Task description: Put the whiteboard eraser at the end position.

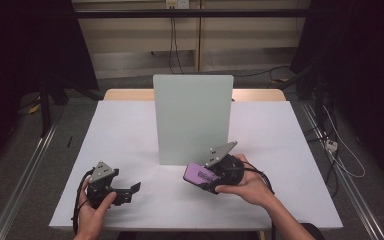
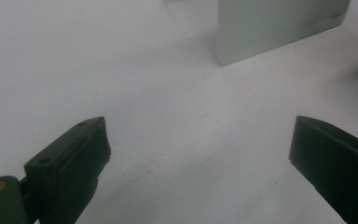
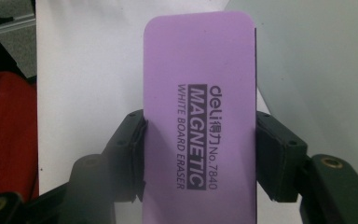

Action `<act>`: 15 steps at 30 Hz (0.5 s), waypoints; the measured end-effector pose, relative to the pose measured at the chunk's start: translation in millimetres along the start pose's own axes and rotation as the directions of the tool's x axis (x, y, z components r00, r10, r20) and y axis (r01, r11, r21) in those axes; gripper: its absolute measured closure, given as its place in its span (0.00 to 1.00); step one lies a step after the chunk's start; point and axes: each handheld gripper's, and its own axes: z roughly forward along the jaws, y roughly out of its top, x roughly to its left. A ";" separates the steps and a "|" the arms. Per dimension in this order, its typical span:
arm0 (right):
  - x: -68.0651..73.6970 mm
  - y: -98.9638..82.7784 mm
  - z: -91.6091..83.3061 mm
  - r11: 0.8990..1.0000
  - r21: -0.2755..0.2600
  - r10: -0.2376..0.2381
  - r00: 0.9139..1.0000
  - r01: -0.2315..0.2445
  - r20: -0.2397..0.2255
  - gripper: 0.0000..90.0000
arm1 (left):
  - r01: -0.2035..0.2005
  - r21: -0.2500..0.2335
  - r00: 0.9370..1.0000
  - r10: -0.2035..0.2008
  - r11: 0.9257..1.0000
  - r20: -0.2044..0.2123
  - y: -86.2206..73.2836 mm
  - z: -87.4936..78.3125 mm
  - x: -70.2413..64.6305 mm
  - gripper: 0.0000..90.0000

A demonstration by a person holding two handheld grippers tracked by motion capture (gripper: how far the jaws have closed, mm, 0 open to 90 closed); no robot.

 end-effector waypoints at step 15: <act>6.3 1.7 10.9 0.999 0.050 0.016 0.999 -0.015 -0.029 0.46 | 0.003 -0.006 1.000 -0.003 1.000 0.004 -0.8 -4.5 0.6 0.05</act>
